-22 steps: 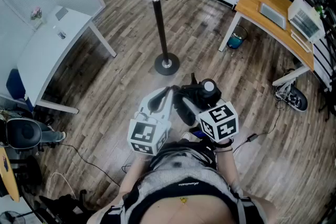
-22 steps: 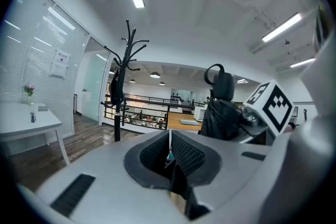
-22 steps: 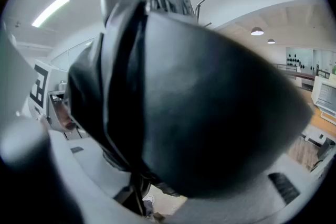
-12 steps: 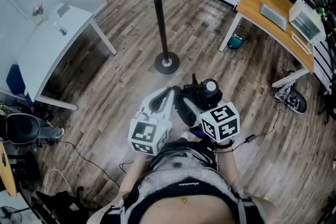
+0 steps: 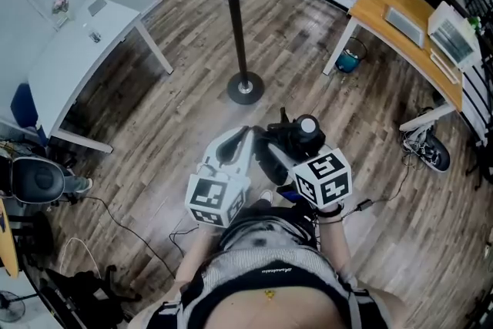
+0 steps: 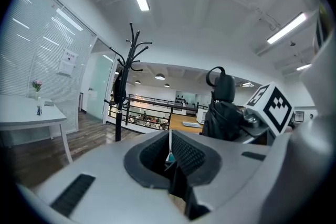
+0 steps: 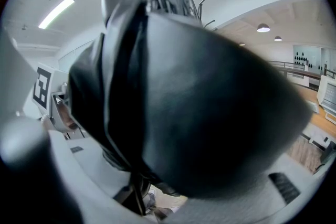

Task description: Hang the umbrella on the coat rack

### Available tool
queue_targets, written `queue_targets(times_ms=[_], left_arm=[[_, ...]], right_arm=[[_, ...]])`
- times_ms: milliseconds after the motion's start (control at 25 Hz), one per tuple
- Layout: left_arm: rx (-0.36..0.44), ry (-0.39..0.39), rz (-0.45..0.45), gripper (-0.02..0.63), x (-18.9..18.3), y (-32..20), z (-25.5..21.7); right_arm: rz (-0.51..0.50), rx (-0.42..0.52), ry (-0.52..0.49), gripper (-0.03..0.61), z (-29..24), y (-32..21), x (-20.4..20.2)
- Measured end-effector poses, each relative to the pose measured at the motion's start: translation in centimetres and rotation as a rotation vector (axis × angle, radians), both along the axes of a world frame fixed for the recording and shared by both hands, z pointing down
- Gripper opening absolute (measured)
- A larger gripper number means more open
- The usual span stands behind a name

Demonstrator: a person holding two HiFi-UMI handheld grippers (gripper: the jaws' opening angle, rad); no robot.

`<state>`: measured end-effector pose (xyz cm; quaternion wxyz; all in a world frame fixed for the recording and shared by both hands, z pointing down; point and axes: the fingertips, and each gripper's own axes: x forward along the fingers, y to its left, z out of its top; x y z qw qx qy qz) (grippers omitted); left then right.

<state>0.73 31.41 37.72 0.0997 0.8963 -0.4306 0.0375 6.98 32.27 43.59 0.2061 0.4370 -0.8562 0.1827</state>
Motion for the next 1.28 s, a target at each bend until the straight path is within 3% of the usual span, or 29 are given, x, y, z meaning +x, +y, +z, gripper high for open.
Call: queue_targets(times_ms=[760,1280], left_arm=[[-0.010,-0.003,-0.019,0.015,0.8,0.4,0.2],[-0.007,0.016,0.010,0.015,0.2,-4.4,0.2]], right_arm=[[-0.035,0.005,0.004,0.265,-0.2,0.1,0.5],[0.005,-0.004,0.016,0.265,0.1,-4.0,0.2]])
